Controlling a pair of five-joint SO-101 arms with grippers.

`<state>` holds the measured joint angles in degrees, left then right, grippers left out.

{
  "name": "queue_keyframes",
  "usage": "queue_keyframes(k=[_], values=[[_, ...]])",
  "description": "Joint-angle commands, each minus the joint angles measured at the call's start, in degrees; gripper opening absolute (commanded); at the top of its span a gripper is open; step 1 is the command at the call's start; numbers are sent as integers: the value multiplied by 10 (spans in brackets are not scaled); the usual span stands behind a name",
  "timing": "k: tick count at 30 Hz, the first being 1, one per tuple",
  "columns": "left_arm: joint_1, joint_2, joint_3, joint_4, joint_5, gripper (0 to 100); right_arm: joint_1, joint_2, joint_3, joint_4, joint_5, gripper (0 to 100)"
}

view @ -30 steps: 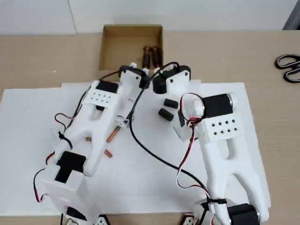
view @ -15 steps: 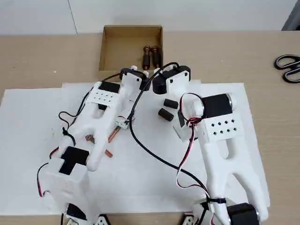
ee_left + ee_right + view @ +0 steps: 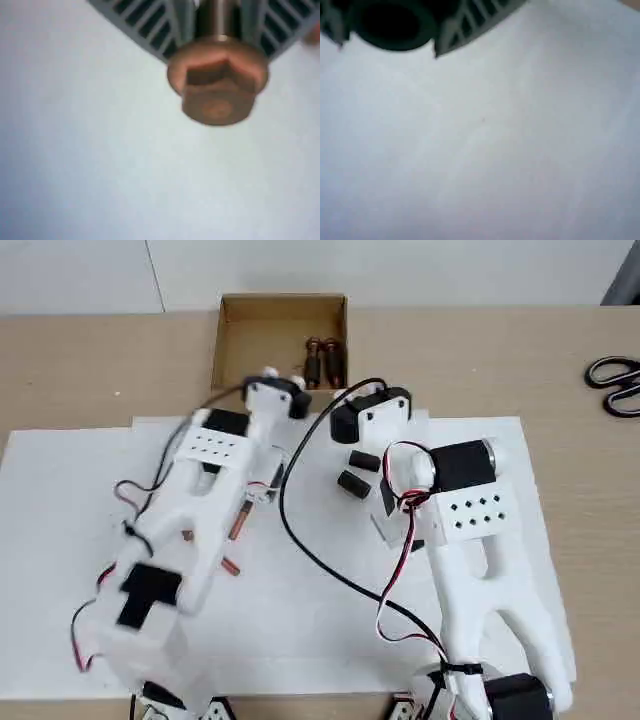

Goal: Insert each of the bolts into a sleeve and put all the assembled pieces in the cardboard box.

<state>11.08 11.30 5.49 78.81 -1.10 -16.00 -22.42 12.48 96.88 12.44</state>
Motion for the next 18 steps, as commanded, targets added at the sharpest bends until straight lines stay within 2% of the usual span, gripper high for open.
queue_keyframes(k=[1,6,11,15,18], values=[[-1,-119,-13,47,1,5,6,-65,-26,15,-21,4],[1,-284,-12,91,-20,5,6,-199,-23,15,23,3],[-1,-449,-8,94,-19,5,8,-317,18,10,27,2],[-1,-563,51,74,-17,5,8,-400,76,-13,25,2],[-3,-651,147,23,-15,5,8,-468,142,-75,24,2]])
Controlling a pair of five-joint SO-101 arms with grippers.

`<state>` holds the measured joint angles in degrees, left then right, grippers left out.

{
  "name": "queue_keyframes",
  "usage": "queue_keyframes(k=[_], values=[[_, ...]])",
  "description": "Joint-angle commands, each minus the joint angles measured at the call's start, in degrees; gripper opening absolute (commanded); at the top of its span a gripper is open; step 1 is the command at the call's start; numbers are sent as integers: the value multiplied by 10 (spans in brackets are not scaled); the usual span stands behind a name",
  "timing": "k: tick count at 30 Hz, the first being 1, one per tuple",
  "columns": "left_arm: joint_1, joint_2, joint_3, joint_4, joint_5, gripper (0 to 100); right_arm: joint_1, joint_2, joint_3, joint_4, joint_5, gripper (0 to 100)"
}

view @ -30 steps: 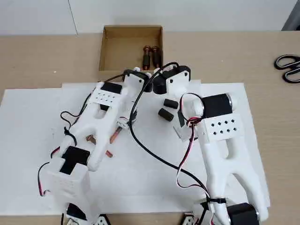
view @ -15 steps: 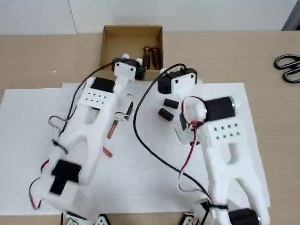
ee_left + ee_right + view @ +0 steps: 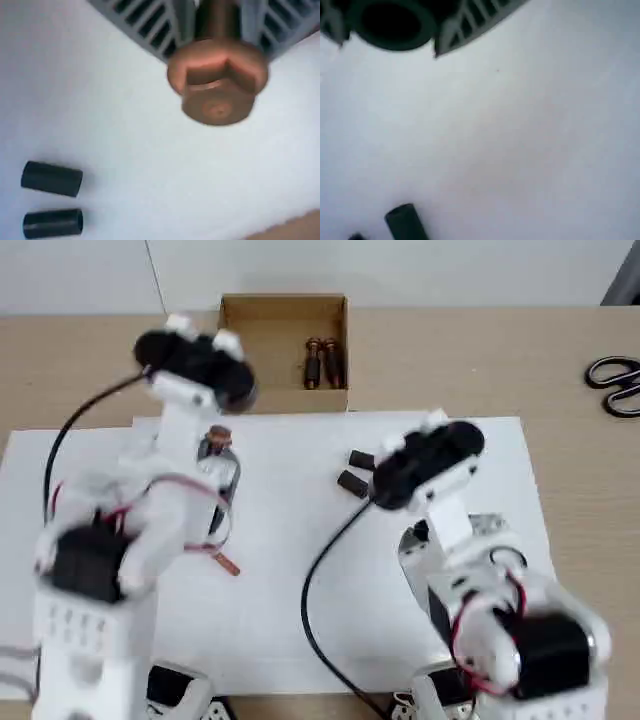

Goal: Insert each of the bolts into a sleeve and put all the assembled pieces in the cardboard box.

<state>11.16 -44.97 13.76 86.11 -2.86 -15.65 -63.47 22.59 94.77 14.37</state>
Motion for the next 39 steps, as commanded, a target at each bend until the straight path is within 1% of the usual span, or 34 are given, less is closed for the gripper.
queue_keyframes(k=[1,4,8,10,12,13,15,19,22,27,30,34,36,39], values=[[-4,-120,106,-72,3,5,5,-81,71,-80,4,2],[-4,-230,247,-167,3,5,2,-151,173,-153,1,2],[-3,-410,436,-292,3,5,1,-236,295,-241,-46,2],[-3,-500,514,-326,3,5,0,-269,344,-272,-55,2],[-1,-585,575,-333,3,5,-14,-300,384,-291,-58,2],[1,-607,596,-333,4,5,-25,-314,403,-298,-58,2],[-3,-587,603,-335,30,5,-56,-339,432,-310,-59,2],[2,-572,592,-360,162,5,-129,-383,491,-342,-59,2],[2,-572,592,-383,215,5,-175,-407,536,-378,-59,2],[3,-572,592,-398,276,5,-231,-405,593,-479,-60,2],[7,-572,592,-409,296,5,-262,-405,625,-537,-60,2],[53,-572,591,-413,327,5,-298,-405,660,-601,-60,2],[79,-572,590,-413,352,5,-301,-405,674,-625,-60,2],[106,-572,590,-413,367,5,-302,-405,681,-645,-60,2]])
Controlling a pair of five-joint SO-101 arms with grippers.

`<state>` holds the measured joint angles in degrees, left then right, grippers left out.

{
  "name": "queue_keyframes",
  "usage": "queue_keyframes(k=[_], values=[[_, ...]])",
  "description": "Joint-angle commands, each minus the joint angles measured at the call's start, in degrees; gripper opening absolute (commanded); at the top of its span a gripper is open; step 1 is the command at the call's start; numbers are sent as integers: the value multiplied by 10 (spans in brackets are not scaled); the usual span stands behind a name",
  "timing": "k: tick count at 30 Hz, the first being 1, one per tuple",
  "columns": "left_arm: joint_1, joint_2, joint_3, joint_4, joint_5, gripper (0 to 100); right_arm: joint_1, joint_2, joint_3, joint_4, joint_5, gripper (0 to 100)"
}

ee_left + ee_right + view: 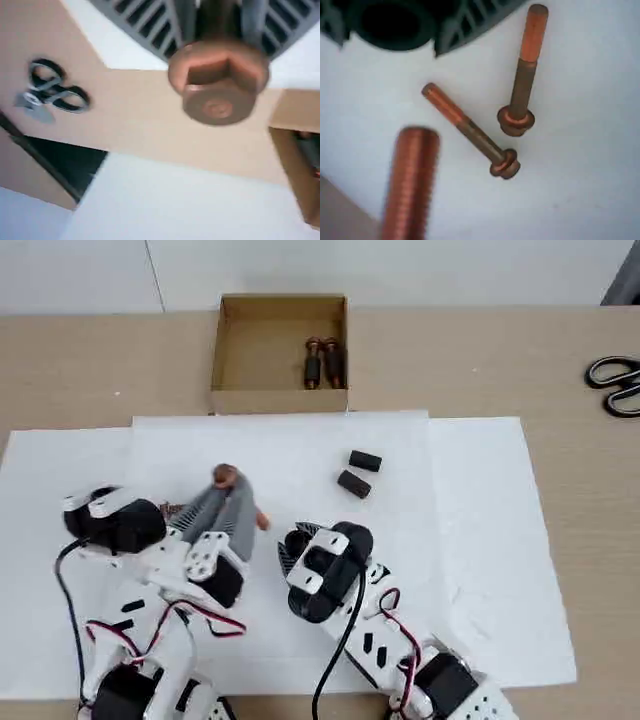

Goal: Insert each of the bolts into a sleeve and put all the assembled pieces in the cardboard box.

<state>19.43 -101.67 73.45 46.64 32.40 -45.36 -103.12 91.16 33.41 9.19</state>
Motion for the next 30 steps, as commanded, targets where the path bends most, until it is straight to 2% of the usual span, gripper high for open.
queue_keyframes(k=[1,7,30], values=[[30,-5,-7,-18,16,5,-5,-8,-4,-33,-8,2],[51,-5,-7,-18,16,5,-5,-8,-5,-35,-8,2],[47,-5,16,-18,14,5,-29,-8,-18,-35,-7,2]])
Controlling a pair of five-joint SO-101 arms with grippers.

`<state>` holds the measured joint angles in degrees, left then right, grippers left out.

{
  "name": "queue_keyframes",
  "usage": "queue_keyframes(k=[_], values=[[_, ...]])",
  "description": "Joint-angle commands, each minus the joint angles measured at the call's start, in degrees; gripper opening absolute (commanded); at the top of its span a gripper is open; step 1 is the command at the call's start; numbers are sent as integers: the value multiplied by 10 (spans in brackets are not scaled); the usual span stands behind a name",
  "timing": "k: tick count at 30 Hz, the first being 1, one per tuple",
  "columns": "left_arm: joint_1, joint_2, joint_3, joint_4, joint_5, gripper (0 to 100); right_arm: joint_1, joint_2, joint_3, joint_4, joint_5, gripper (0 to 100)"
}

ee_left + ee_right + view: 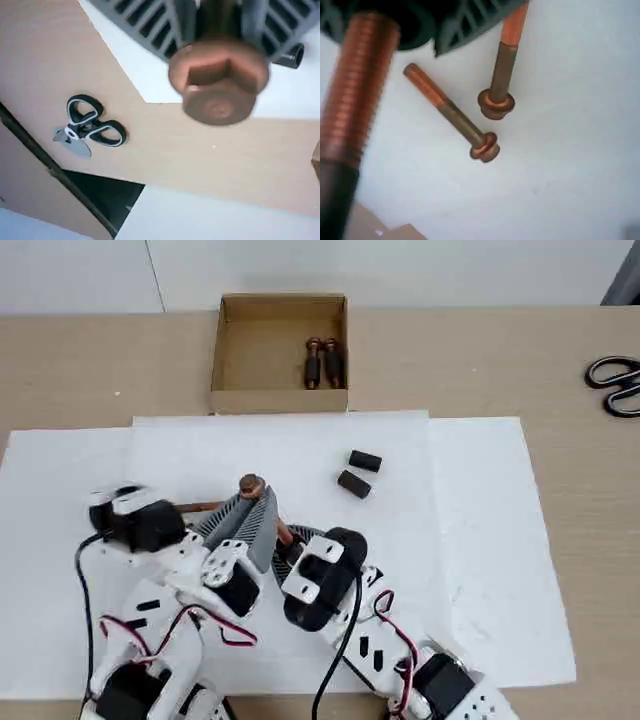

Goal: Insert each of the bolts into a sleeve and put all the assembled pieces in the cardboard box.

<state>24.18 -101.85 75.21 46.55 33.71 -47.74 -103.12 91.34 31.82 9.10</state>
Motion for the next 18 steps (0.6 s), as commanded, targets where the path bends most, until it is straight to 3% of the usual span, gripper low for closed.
queue_keyframes(k=[1,13,18], values=[[0,-4,-1,-18,1,5,-4,-8,-20,-19,-6,2],[4,-4,3,-14,-1,5,-4,-7,-43,-15,-4,2],[4,-4,20,-16,-33,5,-4,-7,-51,-15,-4,2]])
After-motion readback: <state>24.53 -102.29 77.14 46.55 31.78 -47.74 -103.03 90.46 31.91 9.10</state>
